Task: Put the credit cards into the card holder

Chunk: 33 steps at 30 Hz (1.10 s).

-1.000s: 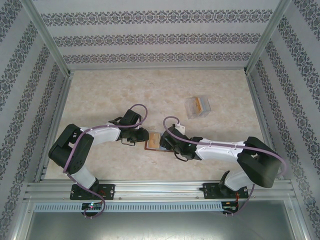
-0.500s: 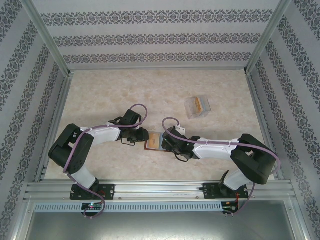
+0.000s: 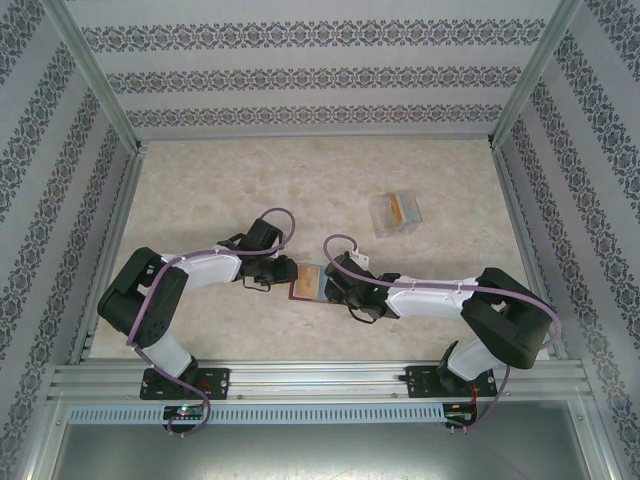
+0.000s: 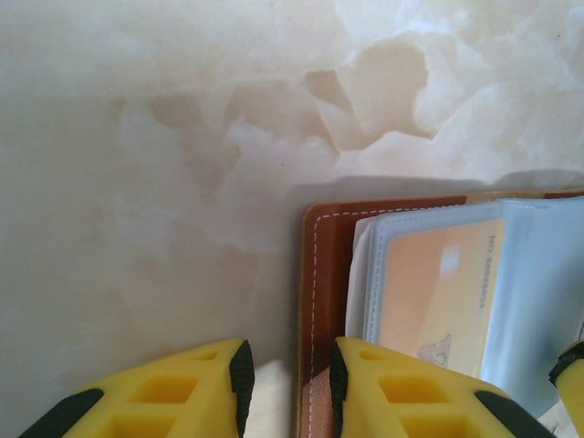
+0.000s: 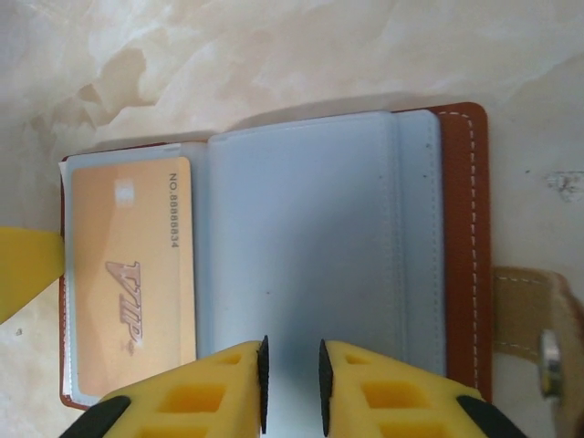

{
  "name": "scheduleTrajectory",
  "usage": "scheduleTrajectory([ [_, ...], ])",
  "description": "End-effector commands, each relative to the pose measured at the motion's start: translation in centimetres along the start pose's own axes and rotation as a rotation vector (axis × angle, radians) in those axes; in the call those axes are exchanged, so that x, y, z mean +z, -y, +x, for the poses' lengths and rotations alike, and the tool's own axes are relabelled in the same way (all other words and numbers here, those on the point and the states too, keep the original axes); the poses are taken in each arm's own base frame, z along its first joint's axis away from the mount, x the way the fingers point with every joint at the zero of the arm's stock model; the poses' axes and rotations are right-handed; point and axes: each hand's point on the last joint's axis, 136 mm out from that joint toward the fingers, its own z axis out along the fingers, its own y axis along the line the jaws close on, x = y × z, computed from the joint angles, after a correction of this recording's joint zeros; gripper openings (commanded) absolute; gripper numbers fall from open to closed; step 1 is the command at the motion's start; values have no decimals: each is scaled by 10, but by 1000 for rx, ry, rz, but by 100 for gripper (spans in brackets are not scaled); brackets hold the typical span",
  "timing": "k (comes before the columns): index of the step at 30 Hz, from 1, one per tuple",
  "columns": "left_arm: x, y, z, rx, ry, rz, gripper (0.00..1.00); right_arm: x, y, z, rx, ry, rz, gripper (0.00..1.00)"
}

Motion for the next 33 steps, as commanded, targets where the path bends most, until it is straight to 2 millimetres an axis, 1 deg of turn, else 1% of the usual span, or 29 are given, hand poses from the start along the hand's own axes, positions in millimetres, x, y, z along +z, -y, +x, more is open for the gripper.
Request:
scheduleTrajectory([
  [1, 18, 0, 29, 1, -107, 17, 32, -4, -7, -8, -11, 21, -28, 23],
  [4, 19, 0, 29, 3, -114, 16, 32, -5, -5, -10, -10, 31, -22, 22],
  [5, 19, 1, 29, 4, -113, 17, 32, -5, -5, -10, -6, 31, -20, 24],
  [7, 19, 0, 28, 3, -111, 18, 32, -5, -3, -9, -2, 28, -12, 32],
  [10, 20, 1, 28, 5, -114, 20, 32, -8, 8, -10, 6, 41, 32, 37],
  [13, 19, 2, 28, 3, -111, 21, 32, -10, 14, -10, 13, 47, 53, 43],
  [17, 21, 1, 29, 6, -121, 20, 32, -10, 18, -9, 18, 48, 69, 44],
  [22, 21, 2, 28, 6, -117, 24, 32, -5, 18, -7, 22, 35, 68, 44],
  [28, 20, 1, 28, 4, -113, 23, 32, 0, 14, -4, 24, 18, 60, 37],
  [30, 20, 1, 29, 6, -117, 20, 32, 1, 16, -3, 28, 16, 67, 37],
  [31, 20, 0, 30, 4, -119, 18, 32, 1, 17, -2, 31, 15, 73, 38],
  [33, 20, 0, 30, 0, -113, 21, 32, 0, 18, -3, 35, 14, 76, 44],
])
